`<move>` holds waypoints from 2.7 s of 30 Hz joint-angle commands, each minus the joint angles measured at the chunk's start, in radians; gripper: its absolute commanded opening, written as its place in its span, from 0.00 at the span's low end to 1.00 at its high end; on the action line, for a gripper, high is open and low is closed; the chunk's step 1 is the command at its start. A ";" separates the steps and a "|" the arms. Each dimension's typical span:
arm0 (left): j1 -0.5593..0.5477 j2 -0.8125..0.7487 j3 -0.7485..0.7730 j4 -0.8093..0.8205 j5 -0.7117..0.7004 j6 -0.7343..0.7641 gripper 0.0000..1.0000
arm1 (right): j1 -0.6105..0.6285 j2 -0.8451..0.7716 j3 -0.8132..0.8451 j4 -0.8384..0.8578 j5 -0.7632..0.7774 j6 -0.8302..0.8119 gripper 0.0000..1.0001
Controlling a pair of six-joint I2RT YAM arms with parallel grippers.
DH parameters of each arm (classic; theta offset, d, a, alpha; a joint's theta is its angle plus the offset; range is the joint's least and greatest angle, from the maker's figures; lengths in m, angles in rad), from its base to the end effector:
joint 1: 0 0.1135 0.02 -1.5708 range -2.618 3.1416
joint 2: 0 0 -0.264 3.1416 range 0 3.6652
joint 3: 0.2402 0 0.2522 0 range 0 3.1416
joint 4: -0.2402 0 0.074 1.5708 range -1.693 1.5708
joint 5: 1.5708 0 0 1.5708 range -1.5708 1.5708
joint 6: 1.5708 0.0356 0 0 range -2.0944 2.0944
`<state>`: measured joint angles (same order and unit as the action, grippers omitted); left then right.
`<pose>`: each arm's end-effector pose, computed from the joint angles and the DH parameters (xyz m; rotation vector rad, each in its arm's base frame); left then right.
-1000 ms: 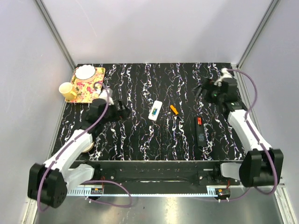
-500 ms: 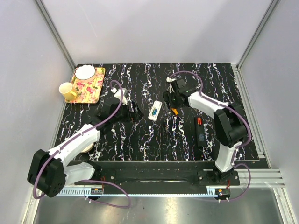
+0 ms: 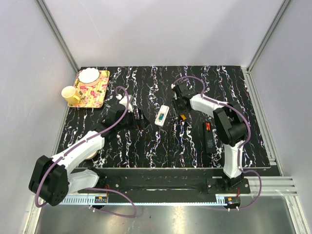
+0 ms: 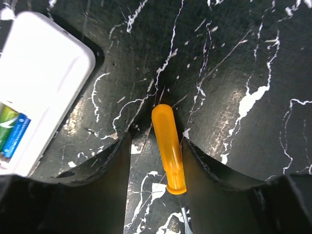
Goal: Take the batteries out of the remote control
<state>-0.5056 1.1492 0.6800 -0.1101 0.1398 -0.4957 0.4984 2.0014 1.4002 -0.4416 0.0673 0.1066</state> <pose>0.2155 -0.1249 0.2373 0.0956 2.2330 -0.7170 0.3712 0.1993 0.1697 -0.4857 2.5698 0.1265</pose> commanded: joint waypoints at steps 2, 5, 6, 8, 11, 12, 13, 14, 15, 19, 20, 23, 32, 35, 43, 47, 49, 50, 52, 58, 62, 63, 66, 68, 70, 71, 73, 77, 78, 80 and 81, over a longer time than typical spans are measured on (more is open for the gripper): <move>-0.004 0.006 0.006 0.043 0.029 0.000 0.99 | 0.008 0.039 0.057 -0.026 0.040 -0.010 0.53; -0.005 0.004 0.004 0.043 0.032 0.002 0.99 | 0.008 0.049 0.066 -0.028 0.051 -0.008 0.45; -0.005 0.003 0.004 0.036 0.030 0.002 0.99 | 0.009 0.053 0.068 -0.026 0.034 -0.007 0.40; -0.005 -0.005 0.003 0.030 0.024 0.000 0.99 | 0.006 0.056 0.068 -0.026 -0.001 -0.007 0.28; -0.007 -0.019 0.001 0.018 0.017 0.005 0.99 | 0.005 0.063 0.068 -0.022 -0.066 0.002 0.03; -0.007 -0.023 0.003 0.012 0.018 0.008 0.99 | 0.005 0.065 0.066 -0.017 -0.102 0.004 0.00; -0.007 -0.034 -0.002 0.010 0.018 0.009 0.99 | 0.006 0.062 0.063 -0.016 -0.115 0.007 0.00; -0.007 -0.040 -0.003 0.012 0.021 0.014 0.99 | 0.005 0.056 0.051 -0.009 -0.124 0.007 0.00; -0.007 -0.048 -0.003 0.009 0.024 0.017 0.99 | 0.005 0.031 0.040 0.010 -0.132 0.013 0.00; -0.008 -0.100 0.003 0.032 0.069 0.032 0.99 | 0.000 -0.081 -0.019 0.067 -0.136 0.054 0.00; -0.008 -0.127 0.001 0.045 0.101 0.032 0.99 | -0.001 -0.111 -0.052 0.085 -0.145 0.067 0.00; -0.011 -0.170 -0.005 0.105 0.173 0.020 0.99 | -0.001 -0.249 -0.142 0.181 -0.185 0.136 0.00; -0.095 -0.174 0.015 0.397 0.322 -0.046 0.99 | -0.001 -0.688 -0.427 0.553 -0.305 0.427 0.00; -0.131 -0.108 0.041 0.452 0.322 -0.047 0.97 | -0.001 -0.771 -0.480 0.604 -0.324 0.487 0.00; -0.224 0.096 0.156 0.544 0.337 -0.063 0.92 | -0.001 -0.837 -0.471 0.567 -0.322 0.502 0.00; -0.246 0.188 0.207 0.582 0.327 -0.072 0.84 | -0.001 -0.843 -0.471 0.552 -0.333 0.510 0.00; -0.249 0.242 0.254 0.583 0.331 -0.072 0.79 | -0.001 -0.849 -0.471 0.544 -0.330 0.507 0.00; -0.252 0.259 0.271 0.586 0.337 -0.072 0.75 | -0.001 -0.859 -0.474 0.538 -0.328 0.505 0.00; -0.255 0.306 0.314 0.589 0.346 -0.073 0.69 | -0.001 -0.868 -0.481 0.538 -0.324 0.507 0.00; -0.254 0.345 0.359 0.550 0.333 -0.043 0.00 | -0.001 -0.892 -0.489 0.532 -0.331 0.504 0.02; -0.240 0.308 0.329 0.530 0.337 -0.012 0.00 | -0.001 -0.879 -0.486 0.529 -0.360 0.432 0.45; -0.234 0.299 0.322 0.524 0.337 -0.011 0.00 | -0.001 -0.879 -0.481 0.524 -0.359 0.420 0.57; -0.195 0.256 0.280 0.517 0.371 -0.026 0.00 | -0.008 -0.880 -0.474 0.523 -0.388 0.366 0.93; -0.163 0.221 0.239 0.533 0.417 -0.041 0.00 | -0.014 -0.882 -0.460 0.537 -0.461 0.329 1.00; -0.140 0.192 0.216 0.532 0.443 -0.037 0.00 | -0.018 -0.872 -0.440 0.547 -0.516 0.308 1.00; -0.136 0.179 0.204 0.524 0.454 -0.030 0.00 | -0.023 -0.868 -0.434 0.550 -0.576 0.308 1.00; -0.128 0.132 0.167 0.518 0.486 -0.009 0.00 | -0.035 -0.860 -0.429 0.587 -0.627 0.329 1.00; -0.128 0.061 0.106 0.620 0.615 -0.021 0.00 | -0.058 -0.848 -0.466 0.780 -0.861 0.442 1.00; -0.128 0.054 0.092 0.651 0.645 -0.033 0.00 | -0.058 -0.845 -0.486 0.837 -0.901 0.474 1.00; -0.128 0.032 0.072 0.734 0.734 -0.076 0.00 | -0.058 -0.819 -0.506 1.041 -1.036 0.580 1.00; -0.128 0.026 0.066 0.763 0.756 -0.089 0.00 | -0.058 -0.807 -0.518 1.105 -1.072 0.623 1.00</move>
<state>-0.6319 1.2255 0.7681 0.4408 0.7052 -0.5373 0.4427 1.1633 0.9081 0.2966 -0.7254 0.5552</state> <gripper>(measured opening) 0.257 0.993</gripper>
